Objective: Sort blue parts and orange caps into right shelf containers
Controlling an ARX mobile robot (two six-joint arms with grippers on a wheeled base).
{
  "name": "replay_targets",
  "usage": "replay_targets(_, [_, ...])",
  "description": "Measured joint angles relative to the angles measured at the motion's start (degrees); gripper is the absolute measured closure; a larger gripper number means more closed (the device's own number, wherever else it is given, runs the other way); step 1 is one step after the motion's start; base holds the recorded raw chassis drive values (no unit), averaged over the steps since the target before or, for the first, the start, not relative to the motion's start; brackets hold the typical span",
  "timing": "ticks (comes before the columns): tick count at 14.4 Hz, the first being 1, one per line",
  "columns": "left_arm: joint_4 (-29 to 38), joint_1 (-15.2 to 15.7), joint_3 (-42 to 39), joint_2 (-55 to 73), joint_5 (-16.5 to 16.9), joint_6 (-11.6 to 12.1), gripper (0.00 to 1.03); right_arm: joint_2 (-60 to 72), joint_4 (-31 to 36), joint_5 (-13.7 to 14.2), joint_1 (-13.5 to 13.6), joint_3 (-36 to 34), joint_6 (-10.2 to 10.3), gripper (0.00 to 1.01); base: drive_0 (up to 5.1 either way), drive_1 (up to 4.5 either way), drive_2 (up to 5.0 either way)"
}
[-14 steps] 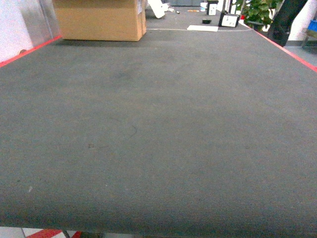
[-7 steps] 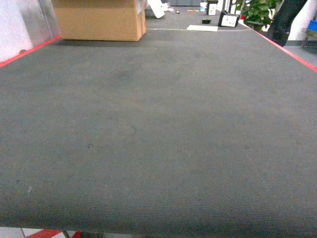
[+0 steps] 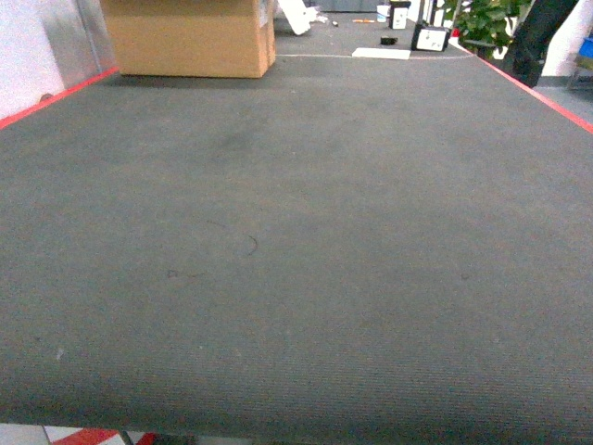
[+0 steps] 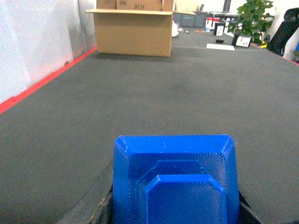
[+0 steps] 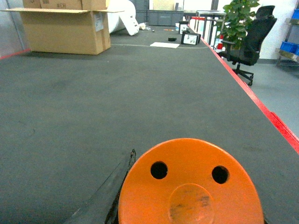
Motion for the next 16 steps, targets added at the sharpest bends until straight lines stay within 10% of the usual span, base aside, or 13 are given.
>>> replay_targets(16, [0.48, -0.02, -0.02, -0.04, -0.02, -0.04, 0.6, 0.0, -0.26, 0.04, -0.02, -0.02, 0.04, 0.57, 0.0, 0.0, 0.0])
